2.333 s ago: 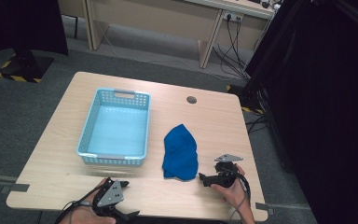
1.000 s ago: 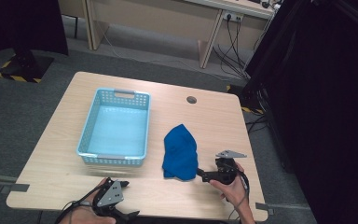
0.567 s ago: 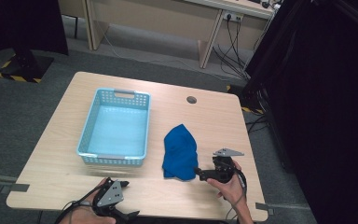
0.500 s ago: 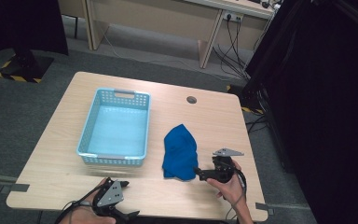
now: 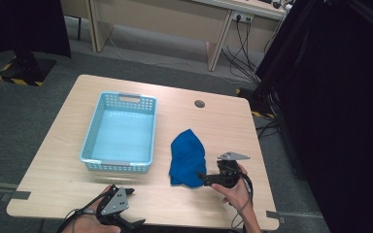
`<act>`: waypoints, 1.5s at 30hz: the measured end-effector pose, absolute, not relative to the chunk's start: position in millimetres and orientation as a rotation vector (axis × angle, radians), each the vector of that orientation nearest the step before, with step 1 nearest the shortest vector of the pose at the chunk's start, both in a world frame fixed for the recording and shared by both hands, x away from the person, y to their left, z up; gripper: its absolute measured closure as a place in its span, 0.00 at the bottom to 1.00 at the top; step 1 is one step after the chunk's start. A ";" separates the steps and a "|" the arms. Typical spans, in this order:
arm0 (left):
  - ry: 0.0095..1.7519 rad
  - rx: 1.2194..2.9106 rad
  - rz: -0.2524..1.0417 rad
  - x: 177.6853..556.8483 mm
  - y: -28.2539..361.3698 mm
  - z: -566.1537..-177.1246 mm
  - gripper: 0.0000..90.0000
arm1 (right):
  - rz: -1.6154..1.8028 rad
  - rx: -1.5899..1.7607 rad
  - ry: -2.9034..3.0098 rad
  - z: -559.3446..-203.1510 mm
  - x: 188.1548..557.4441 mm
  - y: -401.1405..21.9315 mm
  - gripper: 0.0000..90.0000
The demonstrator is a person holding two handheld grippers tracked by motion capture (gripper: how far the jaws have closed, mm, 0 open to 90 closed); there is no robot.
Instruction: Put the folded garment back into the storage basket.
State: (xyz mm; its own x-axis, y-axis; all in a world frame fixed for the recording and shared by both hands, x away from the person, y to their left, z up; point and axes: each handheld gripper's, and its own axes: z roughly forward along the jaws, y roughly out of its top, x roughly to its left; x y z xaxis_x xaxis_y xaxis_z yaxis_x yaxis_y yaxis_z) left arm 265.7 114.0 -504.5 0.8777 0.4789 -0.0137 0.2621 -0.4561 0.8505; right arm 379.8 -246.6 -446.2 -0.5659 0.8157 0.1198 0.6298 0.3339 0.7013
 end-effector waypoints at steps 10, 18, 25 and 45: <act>0.536 2.069 0.281 265.7 114.0 -504.5 0.00 | 1.066 1.289 2.354 -443.3 382.9 -237.6 0.03; 0.536 2.069 0.280 265.6 114.0 -504.5 0.00 | 1.075 1.295 2.353 -441.6 385.2 -234.1 0.03; 0.536 2.069 0.280 265.7 114.0 -504.5 0.00 | 1.083 1.299 2.352 -440.3 387.0 -231.3 0.03; 0.537 2.069 0.280 265.7 114.0 -504.5 0.00 | 1.099 1.301 2.351 -438.1 394.9 -224.2 0.03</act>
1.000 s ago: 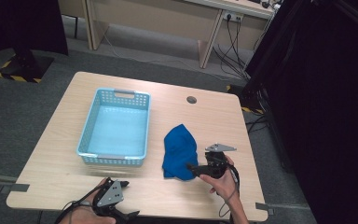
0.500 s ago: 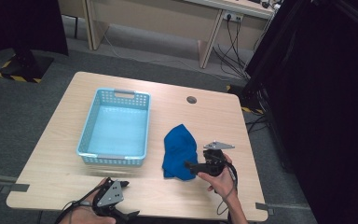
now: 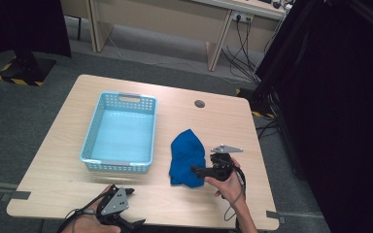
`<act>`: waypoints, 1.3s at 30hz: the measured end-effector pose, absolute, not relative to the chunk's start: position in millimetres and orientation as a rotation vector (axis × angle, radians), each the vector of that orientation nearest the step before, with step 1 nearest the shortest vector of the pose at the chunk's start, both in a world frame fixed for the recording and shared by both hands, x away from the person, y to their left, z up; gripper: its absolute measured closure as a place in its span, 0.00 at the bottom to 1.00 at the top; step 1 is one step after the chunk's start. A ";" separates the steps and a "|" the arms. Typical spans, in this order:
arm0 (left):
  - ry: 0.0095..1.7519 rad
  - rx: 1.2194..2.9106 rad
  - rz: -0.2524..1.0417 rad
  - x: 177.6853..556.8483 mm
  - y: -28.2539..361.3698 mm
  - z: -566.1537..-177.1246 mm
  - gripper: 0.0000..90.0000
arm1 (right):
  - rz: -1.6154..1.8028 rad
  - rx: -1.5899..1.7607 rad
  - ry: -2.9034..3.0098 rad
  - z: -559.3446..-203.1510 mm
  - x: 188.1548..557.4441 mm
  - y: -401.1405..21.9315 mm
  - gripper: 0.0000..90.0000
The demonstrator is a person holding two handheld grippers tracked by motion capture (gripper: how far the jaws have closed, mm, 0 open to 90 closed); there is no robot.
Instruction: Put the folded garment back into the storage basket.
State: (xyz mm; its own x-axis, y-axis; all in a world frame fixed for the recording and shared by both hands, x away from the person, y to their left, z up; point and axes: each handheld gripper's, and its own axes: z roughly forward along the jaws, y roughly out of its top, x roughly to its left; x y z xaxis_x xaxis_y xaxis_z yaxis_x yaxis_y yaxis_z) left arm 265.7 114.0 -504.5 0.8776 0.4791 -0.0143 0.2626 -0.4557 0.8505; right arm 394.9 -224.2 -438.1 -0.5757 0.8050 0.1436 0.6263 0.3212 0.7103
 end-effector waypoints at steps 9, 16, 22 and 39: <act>0.537 2.069 0.280 265.7 114.0 -504.5 0.00 | 1.093 1.305 2.352 -439.0 400.9 -219.9 0.03; 0.536 2.069 0.280 265.7 114.1 -504.5 0.00 | 1.090 1.301 2.358 -439.1 405.7 -214.5 0.04; 0.536 2.069 0.280 265.7 114.0 -504.5 0.00 | 1.088 1.293 2.362 -439.0 410.2 -209.5 0.04; 0.536 2.069 0.280 265.7 114.0 -504.5 0.00 | 1.059 1.282 2.375 -441.3 421.7 -196.5 0.04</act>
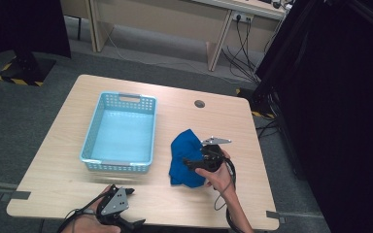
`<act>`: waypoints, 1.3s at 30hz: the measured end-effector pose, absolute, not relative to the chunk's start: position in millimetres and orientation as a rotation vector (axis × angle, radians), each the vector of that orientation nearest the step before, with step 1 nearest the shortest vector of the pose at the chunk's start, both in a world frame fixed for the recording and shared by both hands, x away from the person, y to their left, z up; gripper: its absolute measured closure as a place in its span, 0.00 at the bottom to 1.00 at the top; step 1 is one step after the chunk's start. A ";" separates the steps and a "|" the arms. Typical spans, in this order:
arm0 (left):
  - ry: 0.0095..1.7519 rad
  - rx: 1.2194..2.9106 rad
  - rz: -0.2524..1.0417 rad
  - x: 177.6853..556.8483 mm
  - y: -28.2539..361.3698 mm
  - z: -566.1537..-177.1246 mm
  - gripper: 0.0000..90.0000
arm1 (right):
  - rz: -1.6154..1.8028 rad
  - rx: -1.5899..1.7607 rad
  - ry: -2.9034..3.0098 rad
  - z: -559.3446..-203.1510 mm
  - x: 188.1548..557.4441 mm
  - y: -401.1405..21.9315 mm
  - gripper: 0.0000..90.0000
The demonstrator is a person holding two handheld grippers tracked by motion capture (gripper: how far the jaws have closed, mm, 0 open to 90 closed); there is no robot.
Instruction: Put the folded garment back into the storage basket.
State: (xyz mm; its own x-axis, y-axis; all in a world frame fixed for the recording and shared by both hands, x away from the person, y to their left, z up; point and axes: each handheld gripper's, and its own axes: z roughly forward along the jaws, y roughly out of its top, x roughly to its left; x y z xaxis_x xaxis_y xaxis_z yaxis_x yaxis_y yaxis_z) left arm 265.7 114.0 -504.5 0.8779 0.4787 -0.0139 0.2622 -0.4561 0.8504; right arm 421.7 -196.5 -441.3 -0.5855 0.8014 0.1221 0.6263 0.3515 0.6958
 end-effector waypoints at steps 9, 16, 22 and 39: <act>0.536 2.069 0.280 265.7 114.0 -504.5 0.00 | 1.044 1.282 2.387 -443.5 427.3 -189.3 0.05; 0.536 2.069 0.280 265.7 114.1 -504.5 0.00 | 1.028 1.278 2.397 -447.1 431.7 -184.4 0.06; 0.536 2.069 0.280 265.7 114.1 -504.5 0.00 | 1.013 1.279 2.402 -449.1 435.0 -180.8 0.07; 0.536 2.069 0.280 265.7 114.1 -504.6 0.00 | 0.955 1.288 2.402 -456.1 443.5 -173.2 0.09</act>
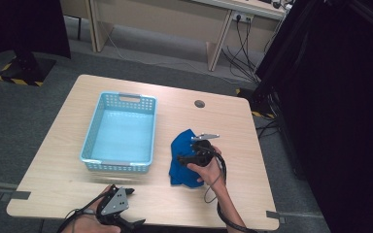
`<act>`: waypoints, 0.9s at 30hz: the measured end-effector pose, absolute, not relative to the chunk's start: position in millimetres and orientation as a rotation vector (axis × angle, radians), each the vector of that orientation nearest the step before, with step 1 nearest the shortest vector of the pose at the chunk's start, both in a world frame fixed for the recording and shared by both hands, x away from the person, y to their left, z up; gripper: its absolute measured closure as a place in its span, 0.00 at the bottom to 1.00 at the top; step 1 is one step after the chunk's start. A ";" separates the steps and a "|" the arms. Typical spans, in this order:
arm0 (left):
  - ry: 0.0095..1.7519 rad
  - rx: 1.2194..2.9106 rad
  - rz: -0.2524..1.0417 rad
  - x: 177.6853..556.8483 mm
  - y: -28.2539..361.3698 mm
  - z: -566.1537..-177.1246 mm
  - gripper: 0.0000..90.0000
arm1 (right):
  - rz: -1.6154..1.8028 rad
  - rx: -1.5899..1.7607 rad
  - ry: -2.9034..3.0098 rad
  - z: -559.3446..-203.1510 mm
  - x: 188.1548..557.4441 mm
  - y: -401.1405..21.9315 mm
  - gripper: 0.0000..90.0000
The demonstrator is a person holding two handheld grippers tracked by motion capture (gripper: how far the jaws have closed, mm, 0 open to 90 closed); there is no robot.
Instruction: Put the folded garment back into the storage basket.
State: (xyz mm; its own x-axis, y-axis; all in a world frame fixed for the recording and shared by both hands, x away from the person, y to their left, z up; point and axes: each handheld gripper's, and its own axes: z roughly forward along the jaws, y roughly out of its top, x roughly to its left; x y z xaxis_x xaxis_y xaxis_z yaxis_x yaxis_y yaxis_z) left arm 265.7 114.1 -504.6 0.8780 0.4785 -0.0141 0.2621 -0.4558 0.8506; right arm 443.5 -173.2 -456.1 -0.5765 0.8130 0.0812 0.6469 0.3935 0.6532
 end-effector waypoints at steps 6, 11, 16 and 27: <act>0.535 2.069 0.280 265.7 114.1 -504.5 0.00 | 0.928 1.290 2.407 -460.1 446.0 -170.9 0.12; 0.536 2.069 0.280 265.7 114.1 -504.5 0.00 | 0.870 1.267 2.414 -464.2 445.1 -167.7 0.18; 0.536 2.069 0.280 265.7 114.1 -504.5 0.00 | 0.872 1.263 2.405 -463.2 444.0 -169.3 0.33; 0.535 2.069 0.280 265.6 114.1 -504.5 0.00 | 0.885 1.233 2.434 -458.5 439.8 -168.0 0.63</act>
